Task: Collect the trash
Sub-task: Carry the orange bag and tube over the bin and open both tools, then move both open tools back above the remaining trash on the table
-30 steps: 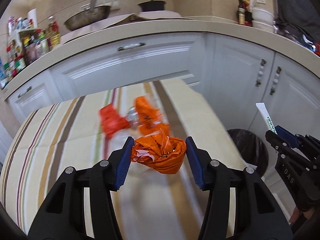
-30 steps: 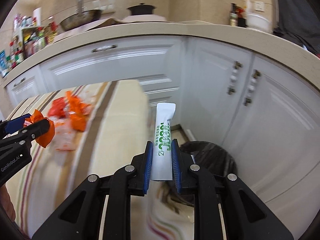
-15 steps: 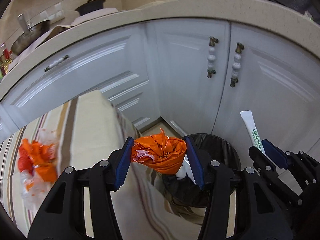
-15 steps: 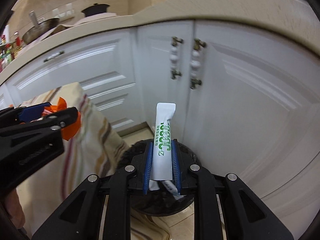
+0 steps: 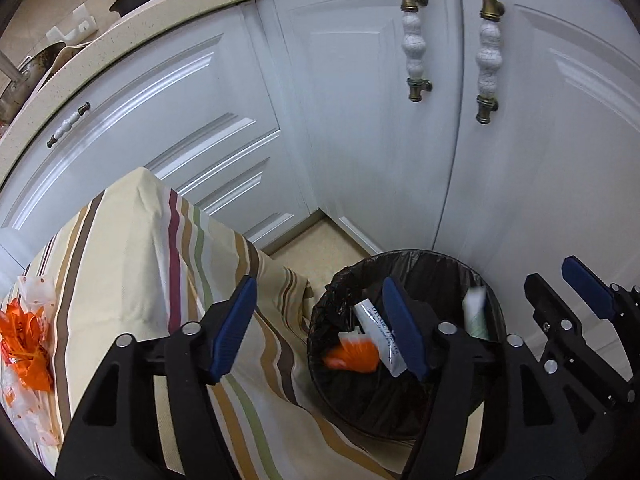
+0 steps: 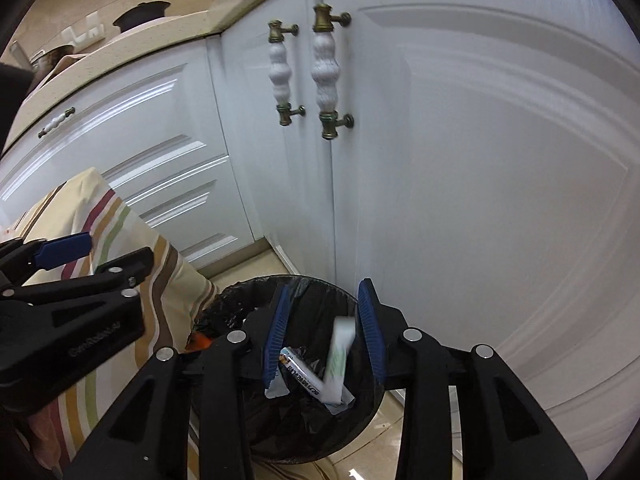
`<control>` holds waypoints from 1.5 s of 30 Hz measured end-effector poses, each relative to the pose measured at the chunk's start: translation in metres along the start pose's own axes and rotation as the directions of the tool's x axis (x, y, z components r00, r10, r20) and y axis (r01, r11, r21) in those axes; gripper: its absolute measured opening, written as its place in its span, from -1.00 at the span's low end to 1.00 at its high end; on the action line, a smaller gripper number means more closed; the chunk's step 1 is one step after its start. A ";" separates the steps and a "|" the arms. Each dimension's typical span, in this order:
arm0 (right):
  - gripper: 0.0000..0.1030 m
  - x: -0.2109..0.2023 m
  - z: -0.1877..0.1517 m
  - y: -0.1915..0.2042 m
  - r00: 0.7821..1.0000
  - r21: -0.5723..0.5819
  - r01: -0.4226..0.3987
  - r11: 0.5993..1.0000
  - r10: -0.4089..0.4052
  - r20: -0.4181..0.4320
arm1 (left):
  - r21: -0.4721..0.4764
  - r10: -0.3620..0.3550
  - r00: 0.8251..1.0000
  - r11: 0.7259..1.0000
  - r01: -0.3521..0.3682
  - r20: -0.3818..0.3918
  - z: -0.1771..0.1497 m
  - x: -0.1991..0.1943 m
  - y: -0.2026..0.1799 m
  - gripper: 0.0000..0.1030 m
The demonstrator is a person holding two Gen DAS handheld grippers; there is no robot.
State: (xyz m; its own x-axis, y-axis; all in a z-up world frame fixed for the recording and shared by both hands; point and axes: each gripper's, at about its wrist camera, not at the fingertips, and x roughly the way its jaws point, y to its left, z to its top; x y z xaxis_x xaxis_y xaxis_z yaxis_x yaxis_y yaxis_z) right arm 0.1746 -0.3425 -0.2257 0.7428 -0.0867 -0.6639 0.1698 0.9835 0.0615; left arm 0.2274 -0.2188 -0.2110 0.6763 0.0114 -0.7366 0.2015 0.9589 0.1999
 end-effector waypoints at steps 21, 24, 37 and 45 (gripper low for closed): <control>-0.07 -0.090 0.016 0.090 0.987 -0.092 -0.124 0.988 0.132 0.089 | -0.153 0.050 0.990 0.988 -0.030 0.129 -0.023 -0.116 0.125 0.56; -0.07 -0.099 0.014 0.120 0.979 -0.122 -0.174 0.977 0.185 0.084 | -0.192 0.102 0.987 0.978 -0.076 0.125 -0.038 -0.132 0.158 0.56; -0.05 -0.132 -0.010 0.247 0.926 -0.295 -0.361 0.885 0.378 0.004 | -0.371 0.337 0.942 0.874 -0.315 -0.006 -0.123 -0.170 0.297 0.56; 0.04 -0.137 -0.026 0.299 0.906 -0.369 -0.410 0.834 0.421 -0.055 | -0.442 0.378 0.923 0.817 -0.370 -0.075 -0.162 -0.175 0.348 0.56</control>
State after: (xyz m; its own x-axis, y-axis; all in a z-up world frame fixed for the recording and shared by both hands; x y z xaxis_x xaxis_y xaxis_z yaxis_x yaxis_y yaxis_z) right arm 0.1065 -0.0320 -0.1354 0.7084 0.3438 -0.6164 -0.4016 0.9145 0.0485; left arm 0.0647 0.1585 -0.1173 0.6469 0.3941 -0.6528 -0.3993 0.9044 0.1503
